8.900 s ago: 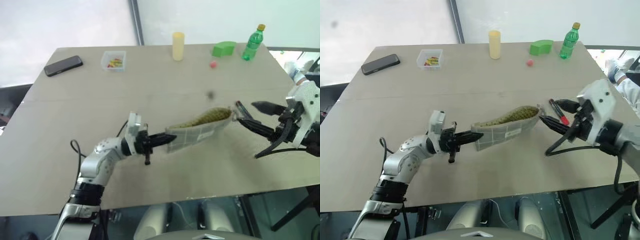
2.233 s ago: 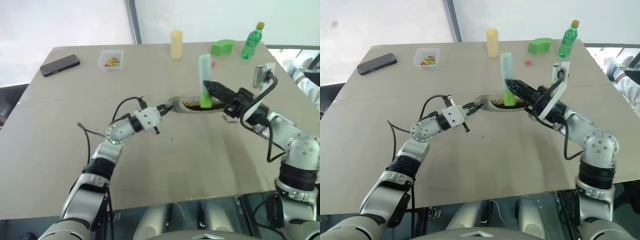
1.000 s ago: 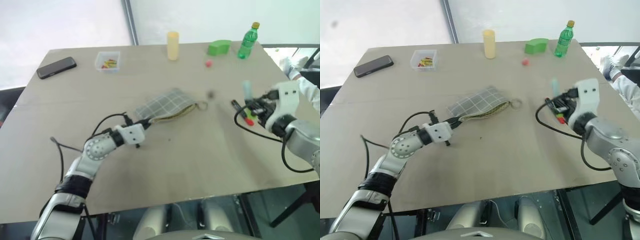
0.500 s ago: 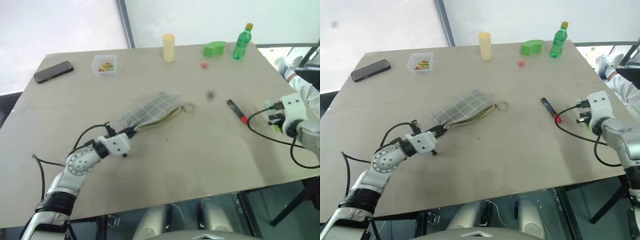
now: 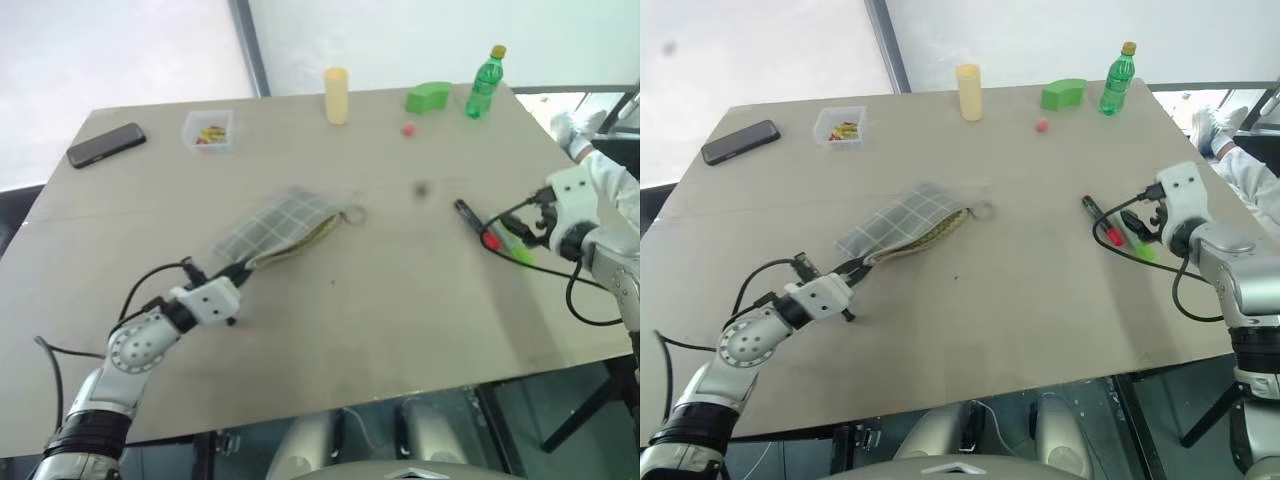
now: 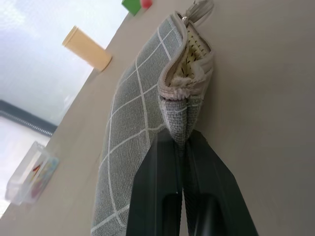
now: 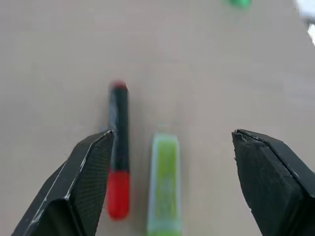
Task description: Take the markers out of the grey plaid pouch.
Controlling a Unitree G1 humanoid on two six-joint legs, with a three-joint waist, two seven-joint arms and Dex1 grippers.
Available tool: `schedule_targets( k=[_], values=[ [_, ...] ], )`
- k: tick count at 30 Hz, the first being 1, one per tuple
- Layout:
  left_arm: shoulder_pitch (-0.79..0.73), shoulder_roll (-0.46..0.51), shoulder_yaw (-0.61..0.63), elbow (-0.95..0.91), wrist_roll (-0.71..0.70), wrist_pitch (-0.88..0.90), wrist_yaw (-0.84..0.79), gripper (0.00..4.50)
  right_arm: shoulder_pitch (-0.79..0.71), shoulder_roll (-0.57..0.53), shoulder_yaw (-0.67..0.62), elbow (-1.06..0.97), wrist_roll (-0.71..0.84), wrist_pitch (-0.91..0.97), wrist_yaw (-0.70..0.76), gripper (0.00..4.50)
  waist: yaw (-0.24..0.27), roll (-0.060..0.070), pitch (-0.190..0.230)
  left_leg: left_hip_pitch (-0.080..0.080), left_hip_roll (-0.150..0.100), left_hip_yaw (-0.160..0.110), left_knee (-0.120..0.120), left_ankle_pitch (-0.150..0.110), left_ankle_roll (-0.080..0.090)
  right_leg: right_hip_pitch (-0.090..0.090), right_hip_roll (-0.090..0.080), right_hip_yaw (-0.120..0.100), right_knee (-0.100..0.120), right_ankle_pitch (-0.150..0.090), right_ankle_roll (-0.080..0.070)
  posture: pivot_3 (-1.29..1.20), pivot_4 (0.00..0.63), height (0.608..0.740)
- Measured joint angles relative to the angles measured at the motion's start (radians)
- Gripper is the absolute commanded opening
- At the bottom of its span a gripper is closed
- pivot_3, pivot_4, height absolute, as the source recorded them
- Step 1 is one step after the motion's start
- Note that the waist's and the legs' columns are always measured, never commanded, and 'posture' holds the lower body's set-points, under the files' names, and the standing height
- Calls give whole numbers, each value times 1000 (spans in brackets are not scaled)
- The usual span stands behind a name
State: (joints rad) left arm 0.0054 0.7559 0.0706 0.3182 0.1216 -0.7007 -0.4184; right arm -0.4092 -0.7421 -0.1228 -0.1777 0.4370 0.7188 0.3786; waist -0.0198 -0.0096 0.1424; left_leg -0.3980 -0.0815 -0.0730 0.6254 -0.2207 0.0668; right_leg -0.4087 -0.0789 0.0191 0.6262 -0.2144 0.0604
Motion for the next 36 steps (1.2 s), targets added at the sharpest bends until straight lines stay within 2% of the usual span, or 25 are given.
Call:
schedule_targets(
  k=[3,7,8,9,11,15,17,22,26,29,31,34,36],
  values=[
    [65,23,52,3,8,-5,50,0,26,58,0,-156,36,-7,16,3895,1,0,0,0,1,-1,0,0,0,0,1,-1,0,0,0,0,150,740],
    [200,47,139,-23,1,-18,85,0,116,122,77,-320,62,-24,60,3895,4,0,-1,0,0,0,0,-1,-2,0,-1,0,-1,0,0,0,150,740],
    [222,47,151,-33,-9,-20,83,514,131,133,97,-339,71,-24,77,4015,6,0,-1,0,-1,0,0,-2,-4,0,-2,0,-1,0,0,0,150,740],
    [238,47,157,-38,-27,-18,72,712,144,132,114,-354,74,-27,95,4015,7,0,-1,0,-1,0,0,-3,-4,1,-2,0,-1,0,0,0,150,740],
    [259,45,157,-44,-62,-1,44,1478,171,123,138,-368,73,-43,135,4015,10,-1,-1,-1,-1,0,1,-3,-5,1,-3,-1,-1,0,0,0,150,740],
    [279,40,163,-67,-152,56,-23,3457,208,81,182,-368,31,-97,212,4015,13,-2,-2,-1,-1,0,2,-3,-5,1,-3,-2,-1,0,0,0,150,740],
    [324,40,169,-132,-269,111,-103,4310,212,78,185,-368,16,-134,246,4015,10,-3,-2,-2,-1,0,2,-3,-5,1,-3,-2,-1,0,0,0,150,740],
    [503,48,205,-368,-581,320,-308,4310,231,67,174,-352,10,-212,320,4015,6,-6,1,-3,-1,0,2,-3,-5,0,-3,-2,-3,-2,-2,0,150,740],
    [608,84,287,-590,-804,550,-387,4310,252,28,94,-321,15,-283,392,4015,19,-8,5,-3,-1,-1,3,-3,-5,2,-3,-4,-3,-3,-4,0,150,740],
    [534,95,291,-693,-903,700,-381,4310,268,19,62,-311,26,-329,442,4015,35,-7,6,-2,0,-3,6,-3,-5,4,-3,-7,-3,-6,-1,0,150,740],
    [448,87,250,-728,-929,779,-368,4310,278,19,46,-312,42,-346,459,4015,36,-7,6,-1,0,-3,7,-3,-5,6,-2,-7,-3,-6,0,0,150,740],
    [330,27,154,-747,-911,859,-336,4310,327,-4,-18,-310,53,-353,474,4015,36,-7,6,-1,-1,-3,8,-3,-5,7,-2,-7,-4,-3,-4,0,150,740],
    [309,9,125,-744,-891,890,-328,4310,356,-26,-62,-306,60,-347,478,4015,35,-8,6,-1,-1,-3,8,-3,-4,7,-1,-6,-4,-1,0,0,150,740]
  ],
)
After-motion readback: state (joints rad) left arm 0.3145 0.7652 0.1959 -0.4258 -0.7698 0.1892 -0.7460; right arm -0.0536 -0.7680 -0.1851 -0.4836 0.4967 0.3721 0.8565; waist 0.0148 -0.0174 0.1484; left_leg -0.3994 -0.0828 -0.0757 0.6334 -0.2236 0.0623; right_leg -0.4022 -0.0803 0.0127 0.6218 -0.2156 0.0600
